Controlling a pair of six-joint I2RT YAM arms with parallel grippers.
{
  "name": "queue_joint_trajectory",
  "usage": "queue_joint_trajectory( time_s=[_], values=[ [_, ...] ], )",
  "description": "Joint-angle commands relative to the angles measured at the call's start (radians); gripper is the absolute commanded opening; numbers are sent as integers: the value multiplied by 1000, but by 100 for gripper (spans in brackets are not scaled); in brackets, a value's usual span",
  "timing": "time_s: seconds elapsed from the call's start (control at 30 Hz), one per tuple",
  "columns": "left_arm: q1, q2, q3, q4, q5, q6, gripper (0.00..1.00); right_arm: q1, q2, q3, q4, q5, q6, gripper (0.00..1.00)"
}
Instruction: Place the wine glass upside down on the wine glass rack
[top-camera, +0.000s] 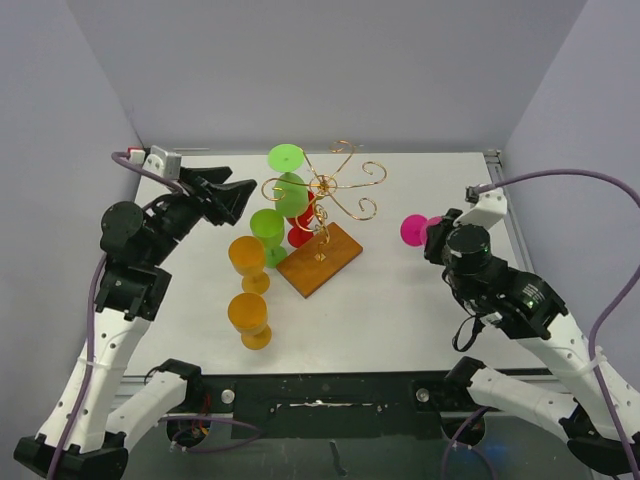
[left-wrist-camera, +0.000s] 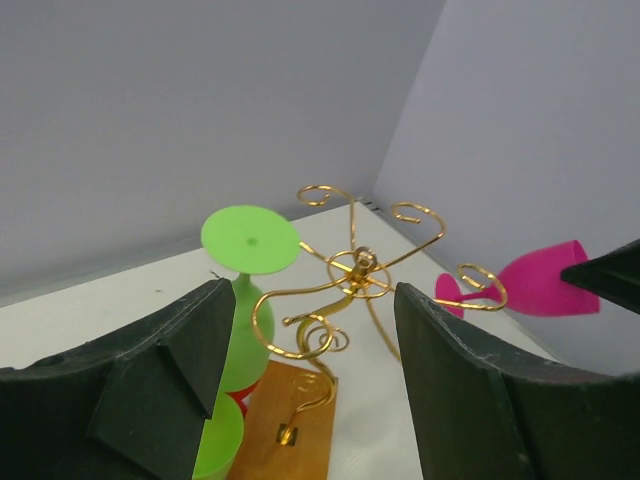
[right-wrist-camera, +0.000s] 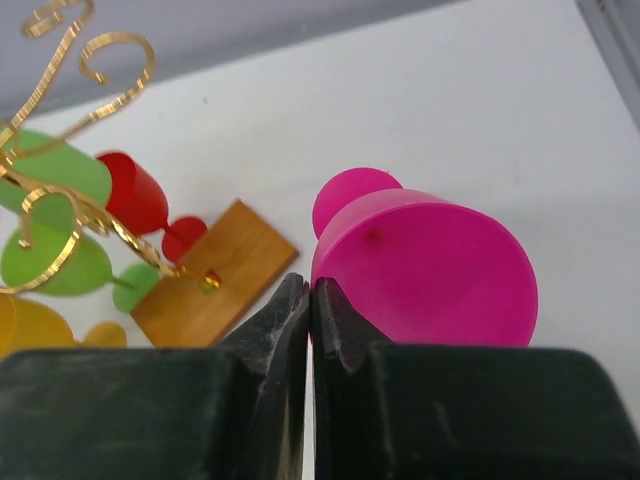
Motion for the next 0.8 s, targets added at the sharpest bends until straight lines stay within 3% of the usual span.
queue_joint_trajectory(
  time_s=[0.0,0.2,0.33,0.5,0.63,0.77],
  values=[
    [3,49,89,192,126,-147,64,4,-34,53,343,173,-197,0],
    [-5,168,167,403,158,-486,64,5,-67,25,806,128,-439,0],
    [-31,238,208,465,146,-615,63,4,-58,18,1017,-46,-498,0],
    [-114,311,270,497,101,-647,60,4,-33,-7,1162,-285,-472,0],
    [-235,356,322,477,27,-584,60,4,-13,-50,1284,-399,-429,0],
    [-295,397,333,501,-59,-616,60,3,22,-60,1351,-482,-400,0]
  ],
)
